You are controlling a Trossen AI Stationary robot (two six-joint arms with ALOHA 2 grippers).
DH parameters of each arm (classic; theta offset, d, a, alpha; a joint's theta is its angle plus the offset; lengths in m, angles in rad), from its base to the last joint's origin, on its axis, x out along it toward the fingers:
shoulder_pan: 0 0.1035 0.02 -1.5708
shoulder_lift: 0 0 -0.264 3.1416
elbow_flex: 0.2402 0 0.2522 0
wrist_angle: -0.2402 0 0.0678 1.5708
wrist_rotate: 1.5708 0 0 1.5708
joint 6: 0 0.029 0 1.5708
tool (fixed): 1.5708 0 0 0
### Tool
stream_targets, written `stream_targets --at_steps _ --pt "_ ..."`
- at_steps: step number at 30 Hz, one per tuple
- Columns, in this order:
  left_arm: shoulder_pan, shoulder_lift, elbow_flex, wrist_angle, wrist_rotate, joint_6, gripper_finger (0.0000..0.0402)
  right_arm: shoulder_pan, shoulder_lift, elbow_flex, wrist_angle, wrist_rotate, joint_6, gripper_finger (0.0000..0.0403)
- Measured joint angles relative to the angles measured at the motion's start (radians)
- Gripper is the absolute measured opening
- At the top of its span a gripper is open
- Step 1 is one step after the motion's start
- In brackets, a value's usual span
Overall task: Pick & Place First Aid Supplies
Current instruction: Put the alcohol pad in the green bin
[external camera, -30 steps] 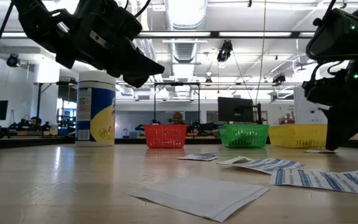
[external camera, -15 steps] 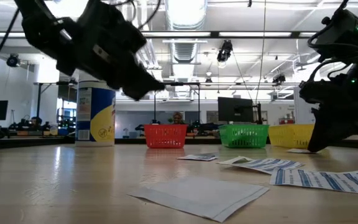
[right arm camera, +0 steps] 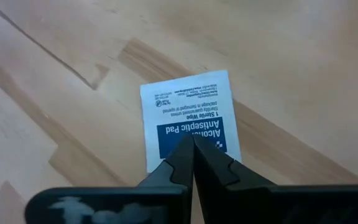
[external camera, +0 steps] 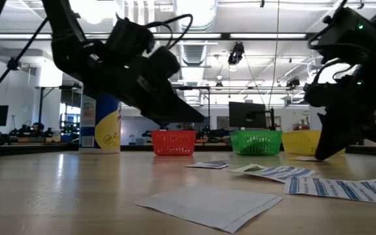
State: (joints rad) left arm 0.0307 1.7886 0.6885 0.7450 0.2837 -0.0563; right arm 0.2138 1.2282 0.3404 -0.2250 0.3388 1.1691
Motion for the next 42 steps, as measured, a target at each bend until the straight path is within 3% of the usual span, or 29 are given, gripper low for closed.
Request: stream_targets --at_steps 9,14,33,42 --pt "0.001 0.083 0.073 -0.009 -0.001 -0.005 0.0 0.0 0.23 0.148 0.005 0.017 -0.05 0.0008" --pt "0.001 0.08 0.077 -0.024 -0.105 -0.005 0.0 -0.005 0.308 0.213 0.002 0.017 -0.08 0.0008" --pt "0.013 0.081 0.112 -0.046 -0.133 -0.029 0.0 -0.028 0.501 0.388 0.065 0.006 -0.187 0.0008" --pt "0.012 0.081 0.121 -0.092 -0.161 -0.071 0.0 -0.028 0.497 0.423 0.106 -0.011 -0.251 0.0008"
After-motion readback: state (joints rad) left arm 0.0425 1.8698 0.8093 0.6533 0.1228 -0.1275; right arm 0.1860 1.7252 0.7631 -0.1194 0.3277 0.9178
